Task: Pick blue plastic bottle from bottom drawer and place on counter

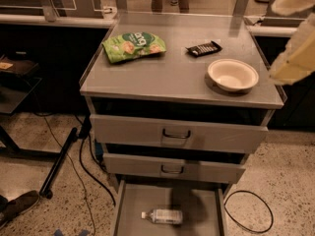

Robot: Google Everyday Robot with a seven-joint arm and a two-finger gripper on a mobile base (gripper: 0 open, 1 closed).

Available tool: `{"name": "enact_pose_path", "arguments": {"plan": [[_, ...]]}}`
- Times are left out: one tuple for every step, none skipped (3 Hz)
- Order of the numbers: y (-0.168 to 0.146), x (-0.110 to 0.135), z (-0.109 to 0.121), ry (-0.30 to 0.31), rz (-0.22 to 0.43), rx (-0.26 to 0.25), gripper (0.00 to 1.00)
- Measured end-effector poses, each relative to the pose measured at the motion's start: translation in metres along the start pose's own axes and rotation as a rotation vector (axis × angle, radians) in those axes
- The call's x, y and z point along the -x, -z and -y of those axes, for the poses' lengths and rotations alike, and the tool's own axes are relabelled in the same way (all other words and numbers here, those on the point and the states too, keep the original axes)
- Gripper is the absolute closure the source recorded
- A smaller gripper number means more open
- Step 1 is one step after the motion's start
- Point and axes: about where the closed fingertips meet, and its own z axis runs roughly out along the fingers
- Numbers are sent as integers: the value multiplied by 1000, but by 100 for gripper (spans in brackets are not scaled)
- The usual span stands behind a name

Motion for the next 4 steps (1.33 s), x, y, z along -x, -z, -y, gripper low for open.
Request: {"name": "enact_pose_path", "arguments": {"plan": [[0, 0, 0, 0, 0, 0, 21], [0, 0, 0, 0, 0, 0, 8], [0, 0, 0, 0, 0, 0, 5], [-19, -16, -23, -11, -27, 35, 0]]}}
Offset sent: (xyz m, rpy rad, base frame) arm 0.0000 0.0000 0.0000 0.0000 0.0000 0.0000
